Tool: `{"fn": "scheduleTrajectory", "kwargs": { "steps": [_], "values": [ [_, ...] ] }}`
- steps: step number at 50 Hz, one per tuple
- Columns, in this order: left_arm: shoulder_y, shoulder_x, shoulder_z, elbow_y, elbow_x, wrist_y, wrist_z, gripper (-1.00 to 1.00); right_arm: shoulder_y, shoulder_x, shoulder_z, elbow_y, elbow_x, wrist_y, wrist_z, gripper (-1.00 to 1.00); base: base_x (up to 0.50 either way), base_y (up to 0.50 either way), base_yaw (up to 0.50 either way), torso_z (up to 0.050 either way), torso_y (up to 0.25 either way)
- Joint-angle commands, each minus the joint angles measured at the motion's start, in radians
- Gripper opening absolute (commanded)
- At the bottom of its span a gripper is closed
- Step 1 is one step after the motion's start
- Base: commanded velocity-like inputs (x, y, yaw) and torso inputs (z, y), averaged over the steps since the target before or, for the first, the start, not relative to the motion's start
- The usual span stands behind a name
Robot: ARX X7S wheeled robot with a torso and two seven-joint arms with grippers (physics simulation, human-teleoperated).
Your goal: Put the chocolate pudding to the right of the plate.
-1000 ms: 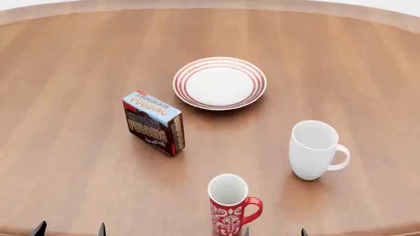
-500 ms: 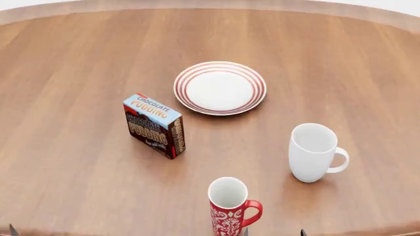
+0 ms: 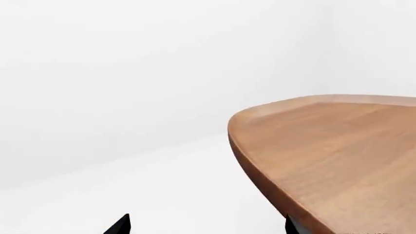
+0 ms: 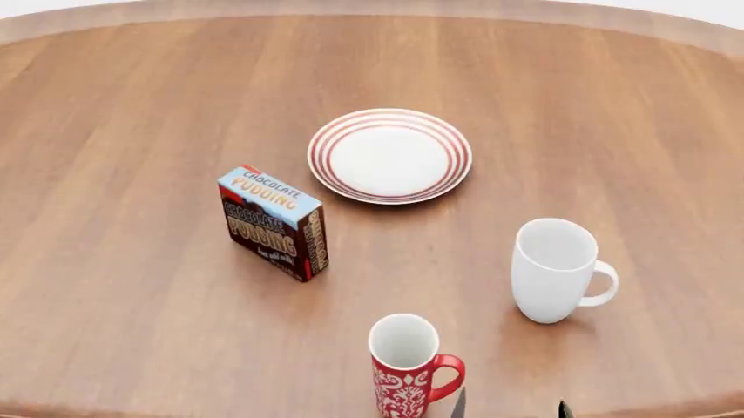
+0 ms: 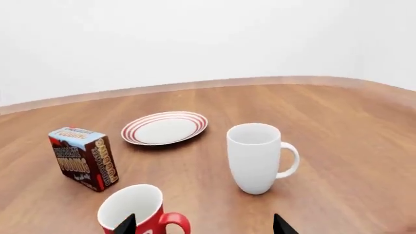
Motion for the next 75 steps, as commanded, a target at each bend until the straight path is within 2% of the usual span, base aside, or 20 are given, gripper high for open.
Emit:
{"fn": "scheduleTrajectory", "kwargs": {
  "steps": [1,2,3,5,6,9,10,15,16,17,18,20,24,46,56,75],
  "values": [
    [0.021,-0.013,-0.016,-0.009,-0.057,0.012,-0.056,1.0,0.073,0.035,0.065,-0.387,0.113,0.414,0.182,1.0,0.0,0.0,0.0,0.0,0.0],
    [0.017,-0.016,-0.011,-0.012,-0.056,0.009,-0.057,1.0,0.133,0.041,0.07,-0.469,0.083,0.561,0.269,1.0,0.0,0.0,0.0,0.0,0.0],
    [0.017,-0.018,-0.01,-0.012,-0.057,0.01,-0.059,1.0,0.161,0.048,0.06,-0.508,0.061,0.63,0.307,1.0,0.0,0.0,0.0,0.0,0.0],
    [0.007,-0.025,0.002,-0.019,-0.054,-0.009,-0.057,1.0,0.214,0.058,0.051,-0.596,0.058,0.725,0.338,1.0,0.0,0.0,0.0,0.0,0.0],
    [0.009,-0.029,0.007,-0.018,-0.054,-0.003,-0.053,1.0,0.27,0.068,0.052,-0.662,0.093,0.828,0.33,1.0,0.0,0.0,0.0,0.0,0.0],
    [0.007,-0.036,0.02,-0.021,-0.046,-0.006,-0.054,1.0,0.336,0.065,0.075,-0.732,0.127,0.921,0.344,1.0,0.0,0.0,0.0,0.0,0.0],
    [0.008,-0.041,0.028,-0.026,-0.042,0.008,-0.049,1.0,0.391,0.066,0.071,-0.785,0.125,0.998,0.374,1.0,0.0,0.0,0.0,0.0,0.0],
    [0.015,-0.054,0.042,-0.042,-0.066,0.055,-0.021,1.0,0.453,0.074,0.067,-0.852,0.201,1.067,0.318,1.0,0.0,0.0,0.0,0.0,0.0],
    [0.02,-0.062,0.056,-0.053,-0.078,0.116,0.011,1.0,0.455,0.081,0.049,-0.85,0.188,1.062,0.328,1.0,0.0,0.0,0.0,0.0,0.0],
    [0.022,-0.063,0.058,-0.055,-0.081,0.124,0.013,1.0,0.448,0.08,0.051,-0.849,0.196,1.049,0.318,1.0,0.0,0.0,0.0,0.0,0.0],
    [0.022,-0.066,0.062,-0.057,-0.079,0.131,0.017,1.0,0.421,0.103,0.019,-0.853,0.167,0.96,0.306,1.0,0.0,0.0,0.0,0.0,0.0],
    [0.024,-0.07,0.069,-0.058,-0.075,0.148,0.02,1.0,0.425,0.125,-0.021,-0.844,0.13,0.966,0.333,1.0,0.0,0.0,0.0,0.025,0.0],
    [0.028,-0.079,0.082,-0.064,-0.08,0.189,0.035,1.0,0.433,0.108,0.025,-0.846,0.173,0.976,0.314,1.0,0.0,0.0,0.0,0.049,0.0],
    [0.029,-0.09,0.087,-0.073,-0.111,0.185,0.013,1.0,0.516,0.102,0.069,-0.869,0.256,1.083,0.318,1.0,0.0,0.0,0.0,0.05,0.0],
    [0.023,-0.097,0.092,-0.079,-0.126,0.168,0.006,1.0,0.499,0.121,0.042,-0.871,0.289,1.049,0.277,1.0,0.0,0.0,0.0,0.05,0.0],
    [0.02,-0.105,0.098,-0.086,-0.14,0.162,-0.012,1.0,0.477,0.13,0.047,-0.859,0.315,1.038,0.284,1.0,0.48,0.0,0.0,0.006,0.0]
  ]
}}
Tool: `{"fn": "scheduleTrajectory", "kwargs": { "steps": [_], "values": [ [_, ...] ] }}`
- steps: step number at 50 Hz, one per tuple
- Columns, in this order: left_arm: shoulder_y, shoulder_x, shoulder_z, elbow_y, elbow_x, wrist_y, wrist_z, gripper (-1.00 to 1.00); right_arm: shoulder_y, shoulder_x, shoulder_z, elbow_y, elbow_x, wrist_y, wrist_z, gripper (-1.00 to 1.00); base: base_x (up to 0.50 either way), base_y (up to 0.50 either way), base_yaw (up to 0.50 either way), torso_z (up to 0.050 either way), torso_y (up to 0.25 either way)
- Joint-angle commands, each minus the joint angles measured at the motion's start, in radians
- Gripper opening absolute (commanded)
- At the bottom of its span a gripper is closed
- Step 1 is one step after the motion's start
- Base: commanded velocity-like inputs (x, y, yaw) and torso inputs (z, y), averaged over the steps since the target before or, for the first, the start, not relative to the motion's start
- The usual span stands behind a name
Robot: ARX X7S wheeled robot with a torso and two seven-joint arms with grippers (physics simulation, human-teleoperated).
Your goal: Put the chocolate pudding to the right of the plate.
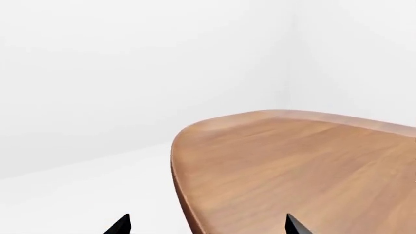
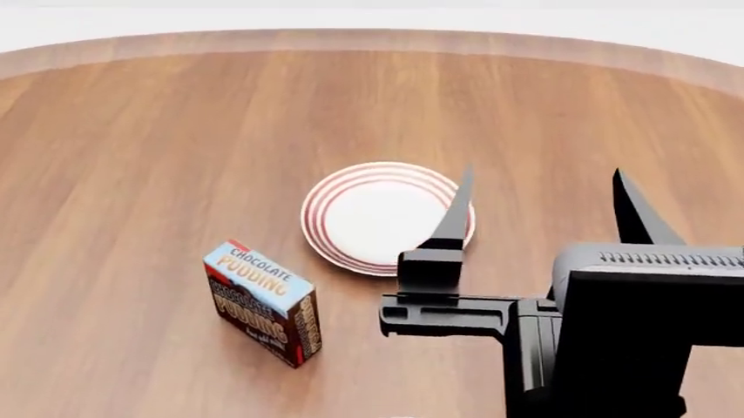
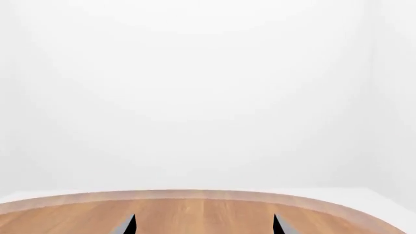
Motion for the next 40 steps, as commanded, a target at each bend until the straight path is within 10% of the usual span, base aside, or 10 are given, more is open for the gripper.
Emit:
{"fn": "scheduleTrajectory", "kwargs": {
  "steps": [1,40],
  "values": [
    [-0.002,-0.006,0.006,-0.003,-0.007,-0.004,-0.01,1.0,-0.014,0.007,-0.005,0.012,0.011,-0.014,0.002,1.0,0.5,0.0,0.0,0.0,0.0],
    [-0.004,-0.025,0.025,-0.011,-0.021,0.001,-0.03,1.0,-0.033,0.08,-0.094,0.013,-0.057,-0.104,0.06,1.0,0.41,0.16,0.0,0.0,0.0]
  ]
}}
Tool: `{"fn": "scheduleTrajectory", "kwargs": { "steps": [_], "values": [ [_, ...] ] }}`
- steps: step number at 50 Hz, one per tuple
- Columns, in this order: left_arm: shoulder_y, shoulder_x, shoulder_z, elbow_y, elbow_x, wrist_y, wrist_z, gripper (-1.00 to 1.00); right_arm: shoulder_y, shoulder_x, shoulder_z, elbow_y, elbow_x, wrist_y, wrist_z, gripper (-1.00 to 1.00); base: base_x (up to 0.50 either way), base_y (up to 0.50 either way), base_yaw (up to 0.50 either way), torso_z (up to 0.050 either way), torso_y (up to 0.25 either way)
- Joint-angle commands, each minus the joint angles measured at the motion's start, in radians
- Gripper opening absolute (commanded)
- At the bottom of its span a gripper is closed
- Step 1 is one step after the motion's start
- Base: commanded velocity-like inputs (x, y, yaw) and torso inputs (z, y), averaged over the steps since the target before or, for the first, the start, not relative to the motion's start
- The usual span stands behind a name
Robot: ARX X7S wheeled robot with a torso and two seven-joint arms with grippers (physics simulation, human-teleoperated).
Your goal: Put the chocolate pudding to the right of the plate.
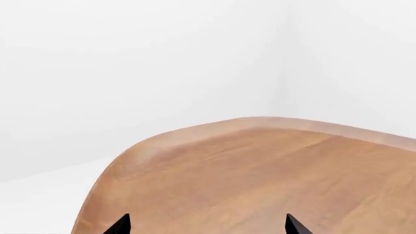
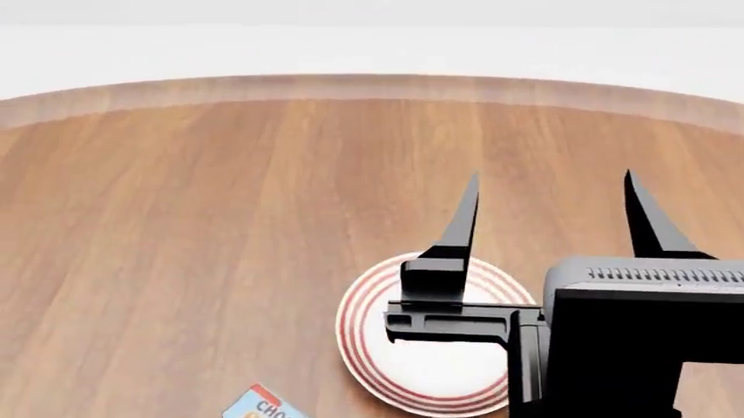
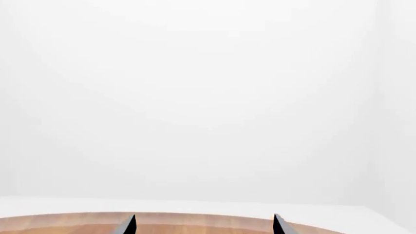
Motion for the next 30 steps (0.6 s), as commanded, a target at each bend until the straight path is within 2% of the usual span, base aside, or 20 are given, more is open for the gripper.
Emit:
{"fn": "scheduleTrajectory", "kwargs": {
  "steps": [1,15,19,22,30],
  "values": [
    [0.002,-0.006,0.004,-0.001,-0.004,0.002,-0.007,1.0,-0.003,0.01,-0.017,0.009,-0.01,-0.026,0.013,1.0,0.13,0.5,0.0,0.0,0.0],
    [0.004,-0.012,0.01,0.0,-0.009,0.003,-0.014,1.0,-0.012,0.004,0.007,0.002,0.026,-0.01,0.018,1.0,0.15,0.49,0.0,0.0,0.0],
    [0.005,-0.013,0.012,0.002,-0.01,0.001,-0.017,1.0,-0.009,-0.027,0.066,0.006,0.073,0.015,0.021,1.0,0.0,0.0,0.0,0.0,0.0],
    [0.006,-0.014,0.013,0.004,-0.009,-0.001,-0.02,1.0,-0.012,-0.015,0.061,0.001,0.074,0.005,0.014,1.0,0.0,0.0,0.0,0.0,0.0],
    [0.004,-0.018,0.015,0.001,-0.014,0.0,-0.022,1.0,-0.025,-0.028,0.082,0.005,0.102,-0.009,0.01,1.0,0.45,-0.27,0.0,0.0,0.0]
  ]
}}
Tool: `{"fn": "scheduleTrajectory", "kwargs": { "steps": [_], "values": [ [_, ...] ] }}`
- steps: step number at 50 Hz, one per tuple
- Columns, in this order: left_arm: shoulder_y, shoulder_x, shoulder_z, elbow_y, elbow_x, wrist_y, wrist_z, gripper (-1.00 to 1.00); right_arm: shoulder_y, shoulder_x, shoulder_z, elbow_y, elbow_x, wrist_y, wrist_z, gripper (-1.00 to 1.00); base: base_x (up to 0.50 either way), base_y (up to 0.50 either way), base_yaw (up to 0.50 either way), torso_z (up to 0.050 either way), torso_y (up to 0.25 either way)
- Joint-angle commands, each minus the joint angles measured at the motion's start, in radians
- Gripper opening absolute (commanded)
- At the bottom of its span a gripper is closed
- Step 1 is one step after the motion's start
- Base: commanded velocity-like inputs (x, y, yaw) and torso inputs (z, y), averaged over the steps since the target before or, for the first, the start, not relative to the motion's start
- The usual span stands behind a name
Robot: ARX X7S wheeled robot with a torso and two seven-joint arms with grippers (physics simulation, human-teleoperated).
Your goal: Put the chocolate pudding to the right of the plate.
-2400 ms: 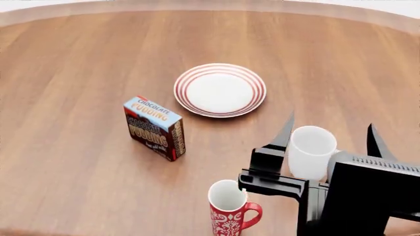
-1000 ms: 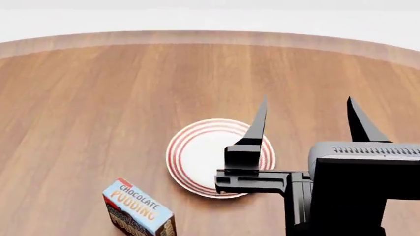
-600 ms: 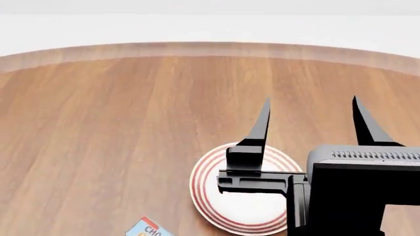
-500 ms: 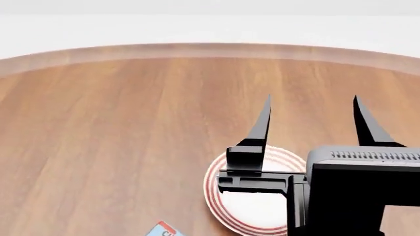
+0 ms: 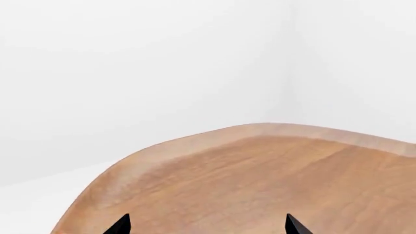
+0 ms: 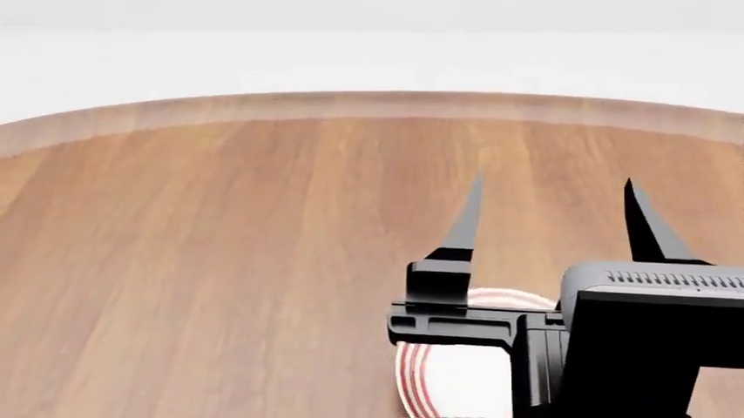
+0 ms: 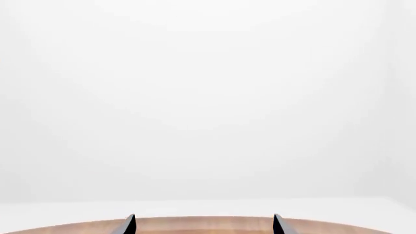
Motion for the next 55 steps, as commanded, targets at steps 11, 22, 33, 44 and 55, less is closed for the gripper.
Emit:
{"fn": "scheduleTrajectory", "kwargs": {
  "steps": [11,22,33,44,55],
  "values": [
    [-0.001,-0.006,0.01,-0.003,-0.006,0.007,-0.008,1.0,0.0,-0.009,0.023,0.005,0.061,0.019,0.001,1.0,0.26,-0.08,0.0,0.0,0.001],
    [-0.002,-0.011,0.014,-0.006,-0.009,0.01,-0.011,1.0,-0.009,-0.003,0.012,0.015,0.057,0.005,0.014,1.0,0.5,-0.02,0.0,0.0,0.001],
    [-0.002,-0.014,0.018,-0.007,-0.011,0.011,-0.017,1.0,0.104,-0.106,0.221,-0.01,0.313,0.402,0.082,1.0,0.01,0.0,0.0,0.0,0.0],
    [-0.002,-0.017,0.022,-0.008,-0.014,0.012,-0.021,1.0,0.355,0.223,0.007,0.358,1.521,0.19,1.099,1.0,0.0,0.0,0.0,0.0,0.0],
    [-0.002,-0.02,0.024,-0.012,-0.021,0.017,-0.024,1.0,0.54,0.382,-0.391,0.457,1.758,-0.021,1.089,1.0,0.0,0.0,0.0,0.0,0.0]
  ]
}}
